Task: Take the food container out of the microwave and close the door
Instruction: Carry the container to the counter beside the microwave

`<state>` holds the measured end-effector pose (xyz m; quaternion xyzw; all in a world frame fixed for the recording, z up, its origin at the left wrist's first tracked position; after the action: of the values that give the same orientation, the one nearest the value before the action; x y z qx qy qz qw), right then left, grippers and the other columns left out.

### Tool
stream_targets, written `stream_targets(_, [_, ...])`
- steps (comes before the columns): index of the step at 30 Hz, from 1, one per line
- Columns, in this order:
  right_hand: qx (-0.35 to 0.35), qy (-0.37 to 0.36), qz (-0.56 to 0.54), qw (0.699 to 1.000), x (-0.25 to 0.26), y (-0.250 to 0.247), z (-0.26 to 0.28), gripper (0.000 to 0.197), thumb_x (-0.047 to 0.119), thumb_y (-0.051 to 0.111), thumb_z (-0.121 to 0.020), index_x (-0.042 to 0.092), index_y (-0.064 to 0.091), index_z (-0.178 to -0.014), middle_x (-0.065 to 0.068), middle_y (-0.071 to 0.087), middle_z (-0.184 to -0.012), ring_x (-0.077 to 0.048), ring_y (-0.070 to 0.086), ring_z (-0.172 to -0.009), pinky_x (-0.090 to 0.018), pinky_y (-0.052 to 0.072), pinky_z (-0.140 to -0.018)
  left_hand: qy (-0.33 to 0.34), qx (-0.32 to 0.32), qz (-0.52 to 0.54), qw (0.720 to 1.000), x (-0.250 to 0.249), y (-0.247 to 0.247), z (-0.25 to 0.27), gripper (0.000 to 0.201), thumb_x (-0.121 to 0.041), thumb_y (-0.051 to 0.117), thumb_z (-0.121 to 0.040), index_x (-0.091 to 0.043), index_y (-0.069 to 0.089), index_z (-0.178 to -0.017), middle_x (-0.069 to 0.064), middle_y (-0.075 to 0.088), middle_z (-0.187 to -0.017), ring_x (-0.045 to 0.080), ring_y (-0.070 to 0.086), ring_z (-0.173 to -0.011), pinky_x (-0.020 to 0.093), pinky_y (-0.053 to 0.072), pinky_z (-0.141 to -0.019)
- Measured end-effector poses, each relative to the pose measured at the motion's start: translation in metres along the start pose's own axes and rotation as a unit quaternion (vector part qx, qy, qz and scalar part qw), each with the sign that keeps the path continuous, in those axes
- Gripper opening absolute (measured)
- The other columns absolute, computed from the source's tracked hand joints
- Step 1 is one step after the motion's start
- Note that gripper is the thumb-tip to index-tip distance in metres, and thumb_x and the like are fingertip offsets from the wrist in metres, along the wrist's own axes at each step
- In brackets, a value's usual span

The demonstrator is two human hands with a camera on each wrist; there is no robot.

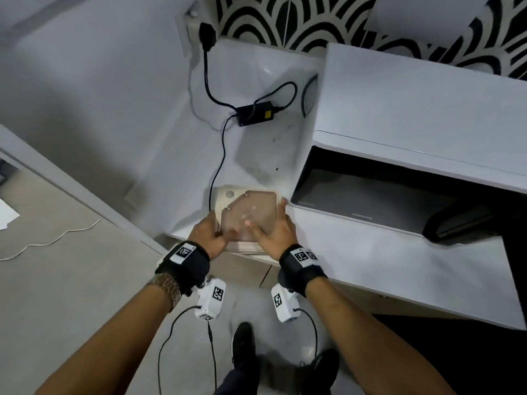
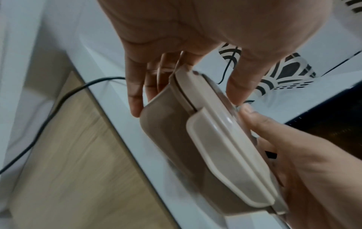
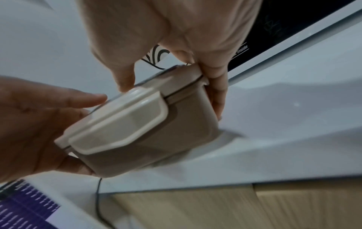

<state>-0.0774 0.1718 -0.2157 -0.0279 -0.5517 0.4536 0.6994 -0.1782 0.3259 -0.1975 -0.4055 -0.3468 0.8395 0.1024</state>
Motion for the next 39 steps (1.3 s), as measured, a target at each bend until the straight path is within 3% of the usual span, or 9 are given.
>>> stream_targets(2, [-0.009, 0.000, -0.001, 1.000, 0.009, -0.002, -0.013, 0.117, 0.068, 0.063, -0.082, 0.023, -0.013, -0.159, -0.016, 0.029, -0.160, -0.034, 0.032, -0.146, -0.040, 0.029, -0.119, -0.008, 0.011, 0.010, 1.000, -0.002, -0.004, -0.018, 0.051, -0.040, 0.063, -0.087, -0.010, 0.049, -0.126, 0.016, 0.066, -0.119, 0.034, 0.062, -0.106, 0.035, 0.046, -0.085])
stream_targets(6, [-0.030, -0.008, 0.006, 1.000, 0.026, -0.006, -0.032, 0.108, 0.060, 0.063, -0.088, 0.022, -0.008, -0.160, -0.011, 0.001, -0.168, -0.034, 0.023, -0.151, -0.035, 0.023, -0.119, -0.017, 0.021, 0.024, 0.999, -0.008, -0.011, -0.048, 0.058, -0.044, 0.064, -0.086, -0.013, 0.046, -0.133, 0.015, 0.066, -0.121, 0.034, 0.062, -0.109, 0.035, 0.048, -0.089])
stream_targets(10, [-0.036, 0.006, -0.005, 0.999, 0.041, -0.008, -0.049, 0.105, 0.058, 0.063, -0.089, 0.030, -0.011, -0.159, -0.023, 0.016, -0.162, -0.040, 0.029, -0.147, -0.043, 0.030, -0.116, -0.018, 0.022, 0.048, 0.998, -0.017, -0.023, -0.070, 0.061, -0.042, 0.064, -0.085, -0.018, 0.044, -0.137, 0.013, 0.063, -0.128, 0.033, 0.060, -0.115, 0.035, 0.047, -0.095])
stream_targets(12, [-0.036, 0.011, 0.011, 0.999, 0.046, -0.009, -0.055, 0.105, 0.058, 0.061, -0.089, 0.028, -0.011, -0.159, -0.027, 0.023, -0.158, -0.042, 0.031, -0.145, -0.045, 0.032, -0.114, -0.016, 0.025, 0.052, 0.998, -0.018, -0.029, -0.077, 0.066, -0.049, 0.063, -0.081, -0.020, 0.044, -0.137, 0.010, 0.063, -0.129, 0.033, 0.060, -0.115, 0.036, 0.048, -0.098])
stream_targets(14, [-0.035, 0.016, 0.025, 0.999, 0.050, -0.008, -0.059, 0.105, 0.061, 0.059, -0.089, 0.027, -0.011, -0.159, -0.030, 0.021, -0.159, -0.043, 0.028, -0.146, -0.046, 0.029, -0.116, -0.013, 0.031, 0.054, 0.998, -0.015, -0.032, -0.084, 0.077, -0.061, 0.058, -0.072, -0.026, 0.043, -0.139, 0.009, 0.064, -0.130, 0.032, 0.061, -0.115, 0.040, 0.048, -0.101])
stream_targets(25, [-0.046, 0.031, -0.013, 0.998, 0.049, 0.001, -0.063, 0.105, 0.061, 0.060, -0.088, 0.033, -0.013, -0.158, -0.028, 0.018, -0.160, -0.043, 0.030, -0.146, -0.048, 0.032, -0.115, 0.000, 0.054, 0.065, 0.996, -0.006, -0.036, -0.099, 0.071, -0.064, 0.059, -0.069, -0.038, 0.046, -0.134, 0.000, 0.066, -0.128, 0.027, 0.062, -0.116, 0.043, 0.046, -0.104])
stream_targets(28, [-0.050, 0.030, -0.016, 0.998, 0.049, 0.002, -0.063, 0.106, 0.063, 0.060, -0.087, 0.033, -0.012, -0.158, -0.029, 0.016, -0.160, -0.043, 0.028, -0.147, -0.050, 0.031, -0.116, -0.003, 0.052, 0.073, 0.996, -0.006, -0.036, -0.100, 0.070, -0.062, 0.061, -0.070, -0.036, 0.048, -0.134, -0.001, 0.066, -0.126, 0.026, 0.062, -0.114, 0.040, 0.047, -0.102])
stream_targets(36, [-0.050, 0.032, -0.020, 0.998, 0.047, 0.003, -0.065, 0.107, 0.064, 0.060, -0.087, 0.034, -0.013, -0.158, -0.030, 0.016, -0.160, -0.044, 0.029, -0.147, -0.051, 0.032, -0.114, 0.005, 0.047, 0.062, 0.997, -0.004, -0.034, -0.105, 0.075, -0.067, 0.061, -0.065, -0.035, 0.050, -0.132, 0.001, 0.068, -0.125, 0.027, 0.064, -0.113, 0.043, 0.049, -0.103])
stream_targets(39, [-0.050, 0.033, -0.021, 0.998, 0.046, 0.003, -0.066, 0.107, 0.065, 0.060, -0.086, 0.034, -0.013, -0.158, -0.030, 0.016, -0.160, -0.044, 0.031, -0.146, -0.051, 0.033, -0.114, 0.011, 0.040, 0.049, 0.998, -0.010, -0.036, -0.100, 0.065, -0.058, 0.062, -0.077, -0.030, 0.050, -0.134, 0.003, 0.066, -0.125, 0.025, 0.062, -0.108, 0.033, 0.046, -0.093])
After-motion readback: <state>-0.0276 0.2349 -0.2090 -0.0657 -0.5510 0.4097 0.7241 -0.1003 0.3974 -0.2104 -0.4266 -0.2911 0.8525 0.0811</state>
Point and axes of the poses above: each hand's wrist, its own z-axis away from the middle knuckle, its own y-axis out of the palm, x = y × z, the point moved 4 cm from there along -z, towards the middle knuckle
